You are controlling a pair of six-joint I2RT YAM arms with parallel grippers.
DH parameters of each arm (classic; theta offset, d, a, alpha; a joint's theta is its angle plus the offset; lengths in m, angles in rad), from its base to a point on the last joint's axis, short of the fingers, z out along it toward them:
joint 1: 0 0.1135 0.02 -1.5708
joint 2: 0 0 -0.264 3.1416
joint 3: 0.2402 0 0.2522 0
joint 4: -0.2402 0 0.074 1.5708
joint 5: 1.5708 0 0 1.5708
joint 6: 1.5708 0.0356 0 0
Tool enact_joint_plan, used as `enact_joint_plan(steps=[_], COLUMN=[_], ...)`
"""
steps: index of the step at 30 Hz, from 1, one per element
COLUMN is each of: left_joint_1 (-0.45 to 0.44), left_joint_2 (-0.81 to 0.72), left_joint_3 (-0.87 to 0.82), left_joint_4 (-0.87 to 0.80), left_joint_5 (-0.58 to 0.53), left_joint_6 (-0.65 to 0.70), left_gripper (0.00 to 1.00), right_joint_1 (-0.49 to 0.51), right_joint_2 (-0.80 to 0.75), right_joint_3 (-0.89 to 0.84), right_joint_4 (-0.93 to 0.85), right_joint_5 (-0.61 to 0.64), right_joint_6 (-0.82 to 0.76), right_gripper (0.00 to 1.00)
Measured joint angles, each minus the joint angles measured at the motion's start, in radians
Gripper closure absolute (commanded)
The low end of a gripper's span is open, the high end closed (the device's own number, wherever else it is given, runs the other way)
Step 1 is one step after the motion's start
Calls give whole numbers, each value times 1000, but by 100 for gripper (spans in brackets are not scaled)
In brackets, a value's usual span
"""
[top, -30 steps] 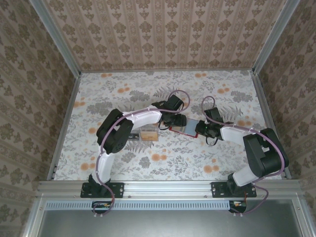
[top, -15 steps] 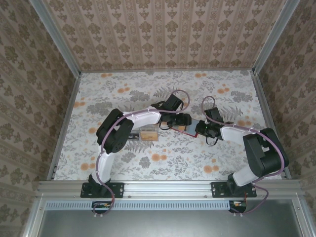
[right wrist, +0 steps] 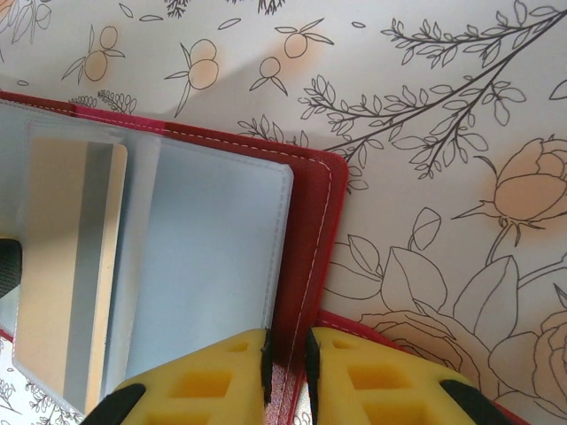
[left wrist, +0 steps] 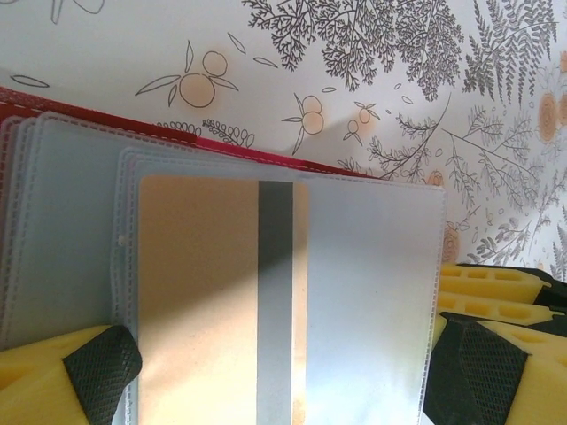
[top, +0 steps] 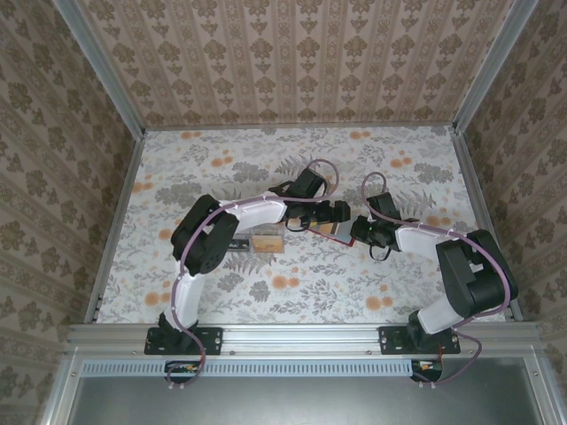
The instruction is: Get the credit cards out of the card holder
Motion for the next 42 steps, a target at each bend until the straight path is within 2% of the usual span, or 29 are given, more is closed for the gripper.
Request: enact_joint_plan(steps=[6, 12, 15, 22, 25, 30, 42], left_joint_1=[1, 27, 43, 44, 45, 45, 45], left_joint_2=[-20, -50, -50, -42, -17, 35, 51], left_joint_3=[-12, -12, -6, 51, 75, 92, 99], left_joint_4=[-15, -66, -95, -163, -177, -192, -203], left_joint_5=[-20, -55, -77, -122, -132, -139, -143], left_joint_6=[7, 34, 53, 98, 106, 111, 108], left_gripper=[0, 3, 14, 64, 76, 83, 83], right_joint_1=[-7, -13, -13, -15, -15, -15, -14], right_joint_2=[-19, -177, -237, -242, -196, -84, 63], right_joint_3=[-1, -19, -19, -44, -44, -44, -44], right_joint_4=[-12, -38, -31, 43, 107, 214, 364], right_joint_5=[6, 39, 37, -57, -113, -190, -258], right_joint_6=[0, -3, -3, 27, 62, 134, 245], right_gripper=[77, 75, 75, 81, 83, 84, 80])
